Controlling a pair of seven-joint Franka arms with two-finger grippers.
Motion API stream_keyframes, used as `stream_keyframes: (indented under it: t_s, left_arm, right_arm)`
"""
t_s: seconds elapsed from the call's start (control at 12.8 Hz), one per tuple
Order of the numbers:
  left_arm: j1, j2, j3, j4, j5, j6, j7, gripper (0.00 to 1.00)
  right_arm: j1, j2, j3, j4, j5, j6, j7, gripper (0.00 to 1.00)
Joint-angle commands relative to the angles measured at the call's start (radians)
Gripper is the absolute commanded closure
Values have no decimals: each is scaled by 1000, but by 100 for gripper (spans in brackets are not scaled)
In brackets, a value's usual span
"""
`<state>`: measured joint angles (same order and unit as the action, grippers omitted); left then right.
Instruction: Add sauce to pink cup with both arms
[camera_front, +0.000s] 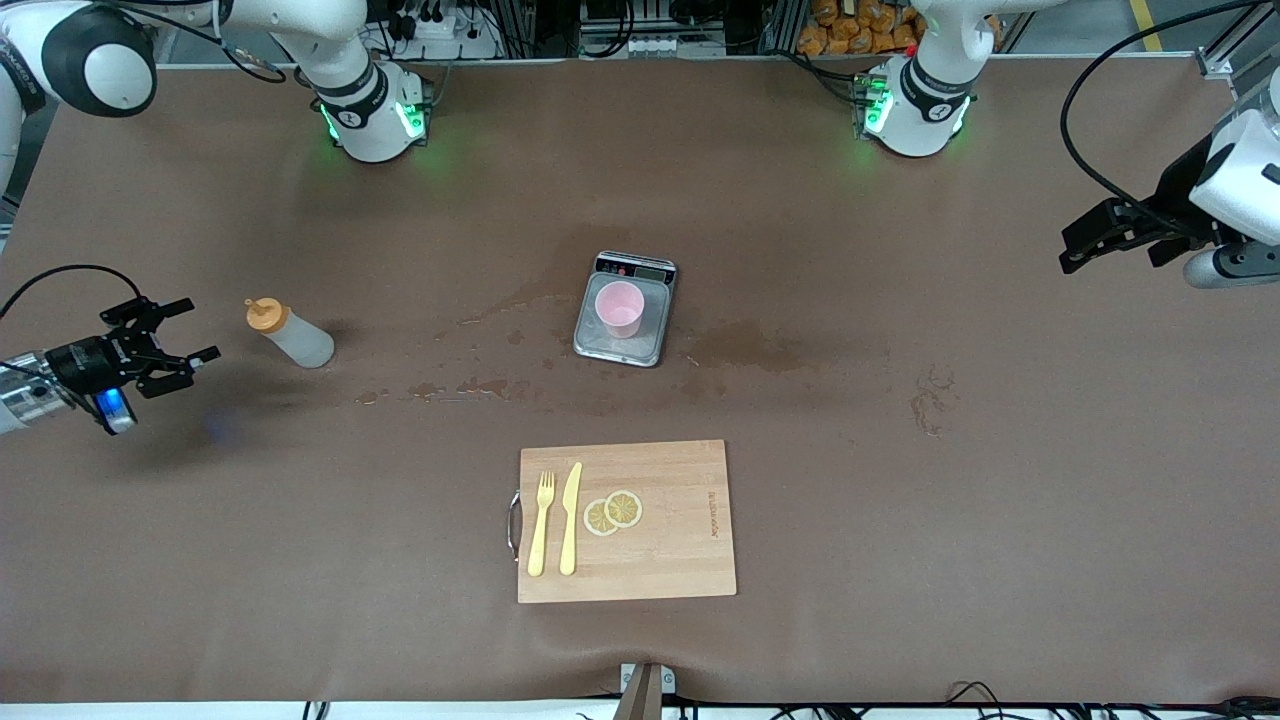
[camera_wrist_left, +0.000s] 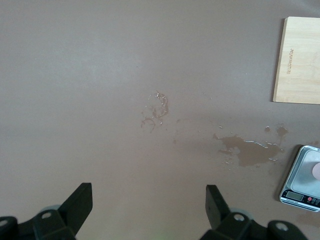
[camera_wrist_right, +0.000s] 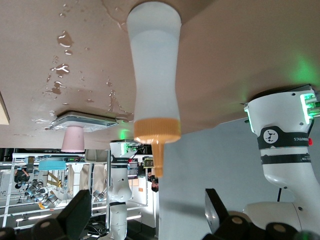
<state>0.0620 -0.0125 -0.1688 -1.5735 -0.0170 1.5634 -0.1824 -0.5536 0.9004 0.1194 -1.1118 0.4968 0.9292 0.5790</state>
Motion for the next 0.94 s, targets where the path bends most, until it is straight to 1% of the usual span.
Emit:
stream_keyframes:
  t_s: [0.0,0.08,0.23,0.31,0.39,0.63,0.7,0.86]
  left_arm:
    - [-4,-4,5,3,-18,-11,18,0]
    - [-4,-4,5,1,-18,-11,18,0]
    - [-5,-3,5,0,-18,-11,18,0]
    - [-4,-3,5,0,-18,-11,18,0]
    - [-4,-3,5,0,-18,-11,18,0]
    - [-2,-3,5,0,-18,-11,18,0]
    - [-2,-3,5,0,-18,-11,18,0]
    - [-1,-1,5,0,-18,-11,18,0]
  right_arm:
    - [-18,-26,48,62,20,-24,16,0]
    - [-29,-31,83,108,26,-27,16,0]
    - [-49,-44,187,193,29,-26,13,0]
    - [-69,-50,253,201,29,-26,16,0]
    - [-83,-69,291,201,16,-24,16,0]
    - [-80,-92,298,224,13,-26,-29,0]
    - [-53,-136,301,224,-30,-21,-86,0]
    - [83,-242,301,224,-256,6,-218,0]
